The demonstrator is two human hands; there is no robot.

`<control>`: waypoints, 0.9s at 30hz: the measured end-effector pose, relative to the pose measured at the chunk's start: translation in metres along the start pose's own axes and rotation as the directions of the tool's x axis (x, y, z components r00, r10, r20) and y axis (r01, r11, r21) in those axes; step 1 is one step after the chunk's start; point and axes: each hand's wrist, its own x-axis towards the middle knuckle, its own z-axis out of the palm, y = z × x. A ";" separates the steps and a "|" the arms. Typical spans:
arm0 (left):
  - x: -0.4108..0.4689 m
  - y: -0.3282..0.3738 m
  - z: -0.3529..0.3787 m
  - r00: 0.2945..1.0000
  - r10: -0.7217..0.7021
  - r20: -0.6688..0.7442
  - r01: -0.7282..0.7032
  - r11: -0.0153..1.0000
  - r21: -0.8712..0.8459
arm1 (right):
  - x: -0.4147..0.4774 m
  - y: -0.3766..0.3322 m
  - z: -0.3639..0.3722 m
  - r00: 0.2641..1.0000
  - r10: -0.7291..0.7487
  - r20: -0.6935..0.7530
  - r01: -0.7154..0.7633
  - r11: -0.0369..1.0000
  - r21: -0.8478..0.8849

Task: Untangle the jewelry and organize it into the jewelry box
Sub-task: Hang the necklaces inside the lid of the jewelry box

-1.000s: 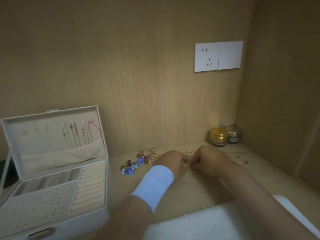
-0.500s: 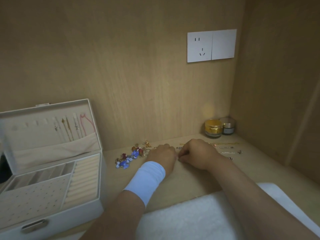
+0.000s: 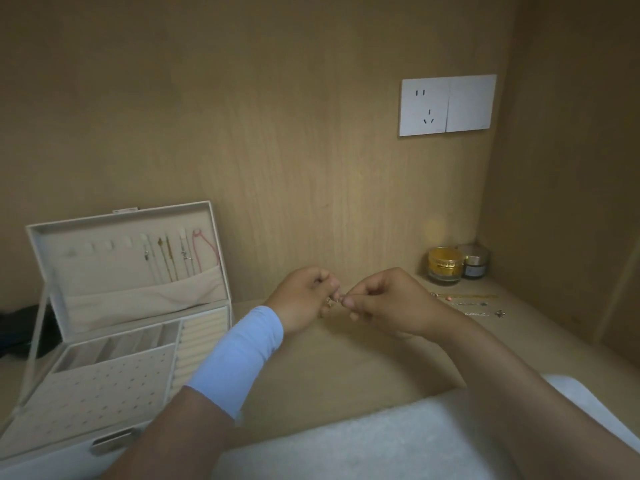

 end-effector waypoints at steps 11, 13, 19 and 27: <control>-0.044 -0.001 -0.118 0.995 0.080 -0.064 -0.096 0.951 -0.294 | 0.037 -0.114 0.058 0.984 -0.130 0.120 0.114 0.985 0.130; -0.054 -0.009 -0.146 0.994 0.092 -0.064 -0.110 0.912 -0.395 | 0.047 -0.136 0.079 0.975 -0.162 0.154 0.145 0.982 0.120; -0.080 -0.027 -0.217 0.994 0.109 -0.031 -0.111 0.871 -0.479 | 0.073 -0.184 0.138 0.939 -0.239 0.248 0.213 0.969 0.129; -0.098 -0.043 -0.258 0.980 -0.028 -0.197 -0.053 0.918 -0.394 | 0.102 -0.192 0.195 0.961 -0.191 0.198 0.153 0.970 0.190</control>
